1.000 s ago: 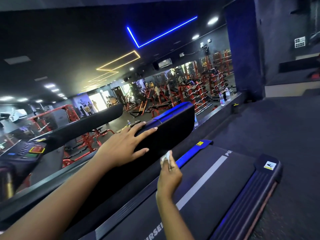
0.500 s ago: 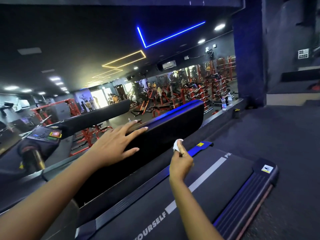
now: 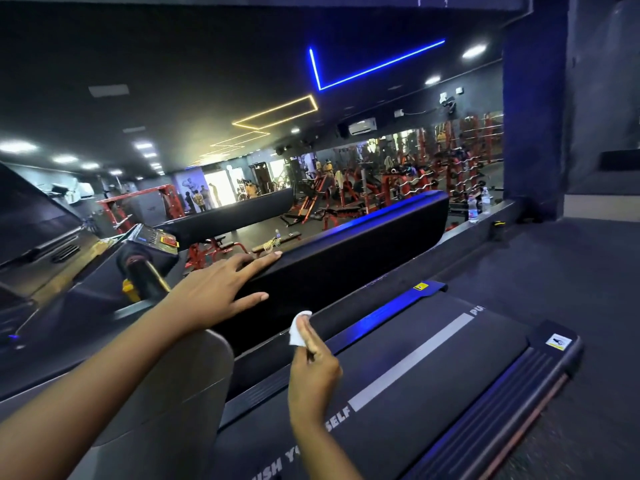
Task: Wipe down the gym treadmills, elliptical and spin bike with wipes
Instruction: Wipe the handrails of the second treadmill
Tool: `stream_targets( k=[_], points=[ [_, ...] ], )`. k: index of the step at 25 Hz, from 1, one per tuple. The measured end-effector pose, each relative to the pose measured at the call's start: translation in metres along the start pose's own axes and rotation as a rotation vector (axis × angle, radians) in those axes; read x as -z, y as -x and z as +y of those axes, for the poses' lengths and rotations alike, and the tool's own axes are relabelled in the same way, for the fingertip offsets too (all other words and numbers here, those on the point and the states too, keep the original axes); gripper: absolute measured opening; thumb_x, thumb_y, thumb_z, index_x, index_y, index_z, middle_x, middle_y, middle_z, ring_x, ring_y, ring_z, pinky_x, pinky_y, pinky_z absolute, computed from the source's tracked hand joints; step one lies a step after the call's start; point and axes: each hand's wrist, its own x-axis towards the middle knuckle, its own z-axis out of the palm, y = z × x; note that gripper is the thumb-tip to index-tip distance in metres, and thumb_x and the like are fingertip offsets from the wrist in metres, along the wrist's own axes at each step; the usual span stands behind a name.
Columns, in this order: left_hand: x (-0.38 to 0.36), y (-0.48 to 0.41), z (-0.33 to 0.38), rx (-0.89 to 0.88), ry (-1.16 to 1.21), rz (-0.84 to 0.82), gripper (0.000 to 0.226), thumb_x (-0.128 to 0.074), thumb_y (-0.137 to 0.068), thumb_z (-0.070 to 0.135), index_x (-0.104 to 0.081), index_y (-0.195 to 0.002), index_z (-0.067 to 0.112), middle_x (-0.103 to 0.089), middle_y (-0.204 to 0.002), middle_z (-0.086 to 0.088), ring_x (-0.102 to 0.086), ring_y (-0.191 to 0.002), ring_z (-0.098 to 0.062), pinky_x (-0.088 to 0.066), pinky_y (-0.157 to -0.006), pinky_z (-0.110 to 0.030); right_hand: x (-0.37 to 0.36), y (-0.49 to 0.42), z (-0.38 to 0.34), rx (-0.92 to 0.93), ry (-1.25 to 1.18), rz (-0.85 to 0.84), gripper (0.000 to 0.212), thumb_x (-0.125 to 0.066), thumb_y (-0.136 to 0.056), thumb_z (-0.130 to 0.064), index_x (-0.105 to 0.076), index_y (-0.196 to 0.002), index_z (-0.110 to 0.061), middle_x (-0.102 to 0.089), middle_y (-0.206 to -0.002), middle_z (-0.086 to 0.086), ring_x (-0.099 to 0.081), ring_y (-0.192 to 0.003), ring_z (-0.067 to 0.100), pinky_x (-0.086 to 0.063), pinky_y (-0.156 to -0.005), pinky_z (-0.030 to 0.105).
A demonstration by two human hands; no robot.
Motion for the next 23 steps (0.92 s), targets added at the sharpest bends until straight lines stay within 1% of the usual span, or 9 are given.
stream_targets(
  k=[1,3,6,10,14,17,19,21,23],
  points=[
    [0.001,0.001,0.002,0.009,-0.017,-0.004,0.082,0.014,-0.059,0.088,0.025,-0.133,0.052,-0.032,-0.148,-0.001,-0.044,-0.128,-0.021,-0.047,-0.095,-0.037,0.006,-0.008,0.000,-0.025,0.017,0.026,0.029,-0.060,-0.085,0.001,-0.071,-0.104,-0.019,-0.070,-0.098,-0.007,-0.060,-0.084,-0.012,-0.047,-0.083,0.016],
    [0.002,-0.001,0.005,0.025,-0.063,0.000,0.071,-0.005,-0.076,0.080,0.022,-0.134,0.050,-0.031,-0.148,0.000,-0.043,-0.128,-0.021,-0.048,-0.093,-0.038,0.017,-0.038,-0.004,-0.096,0.053,0.142,0.031,-0.058,-0.086,0.000,-0.069,-0.109,-0.017,-0.070,-0.088,0.008,-0.056,-0.077,0.004,-0.046,-0.077,0.021],
    [0.002,-0.004,0.006,0.051,-0.076,0.003,0.067,-0.024,-0.090,0.064,0.016,-0.141,0.048,-0.032,-0.147,-0.002,-0.044,-0.126,-0.024,-0.048,-0.093,-0.042,0.016,-0.065,-0.008,-0.145,0.063,0.173,0.032,-0.054,-0.088,0.003,-0.066,-0.115,-0.009,-0.068,-0.110,0.010,-0.055,-0.086,0.011,-0.041,-0.068,0.005],
    [0.001,0.000,0.004,0.059,-0.119,0.026,0.067,-0.029,-0.093,0.059,0.009,-0.146,0.045,-0.033,-0.147,-0.002,-0.046,-0.125,-0.026,-0.045,-0.092,-0.038,-0.013,-0.022,0.002,-0.124,0.049,0.163,0.031,-0.055,-0.086,0.007,-0.064,-0.114,-0.004,-0.066,-0.113,0.011,-0.063,-0.101,0.019,-0.039,-0.067,-0.001],
    [0.007,0.024,-0.005,0.086,-0.138,0.032,0.067,-0.032,-0.093,0.059,0.007,-0.146,0.045,-0.029,-0.150,-0.002,-0.043,-0.128,-0.025,-0.040,-0.095,-0.036,-0.034,0.030,0.012,-0.120,0.020,0.108,0.029,-0.057,-0.086,0.006,-0.066,-0.112,-0.005,-0.068,-0.109,0.009,-0.062,-0.094,0.011,-0.039,-0.068,-0.004],
    [0.010,0.048,-0.013,0.117,-0.135,0.047,0.068,-0.033,-0.094,0.057,0.007,-0.147,0.043,-0.030,-0.149,-0.001,-0.042,-0.128,-0.024,-0.043,-0.090,-0.034,-0.045,0.059,0.014,-0.079,0.026,0.071,0.028,-0.059,-0.084,0.006,-0.067,-0.109,-0.006,-0.069,-0.107,0.008,-0.063,-0.091,0.005,-0.039,-0.069,-0.001],
    [0.009,0.056,-0.015,0.111,-0.121,0.074,0.066,-0.034,-0.094,0.056,0.004,-0.147,0.043,-0.032,-0.148,0.000,-0.042,-0.127,-0.024,-0.043,-0.089,-0.034,-0.049,0.073,0.016,-0.034,0.035,0.031,0.026,-0.061,-0.083,0.005,-0.069,-0.106,-0.005,-0.070,-0.105,0.009,-0.057,-0.090,-0.010,-0.039,-0.069,-0.003],
    [0.008,0.057,-0.016,0.106,-0.111,0.081,0.066,-0.034,-0.094,0.056,0.002,-0.148,0.043,-0.033,-0.148,0.000,-0.043,-0.126,-0.025,-0.043,-0.089,-0.034,-0.044,0.079,0.016,0.008,0.047,-0.018,0.024,-0.063,-0.083,0.004,-0.071,-0.103,-0.007,-0.070,-0.104,0.008,-0.053,-0.081,-0.026,-0.040,-0.071,-0.002],
    [0.007,0.057,-0.018,0.105,-0.105,0.076,0.066,-0.034,-0.094,0.056,0.001,-0.148,0.043,-0.032,-0.149,-0.001,-0.044,-0.126,-0.026,-0.042,-0.090,-0.035,-0.032,0.073,0.014,0.056,0.073,-0.061,0.025,-0.063,-0.082,0.004,-0.071,-0.103,-0.007,-0.070,-0.104,0.006,-0.050,-0.080,-0.030,-0.041,-0.075,-0.001]
  ],
)
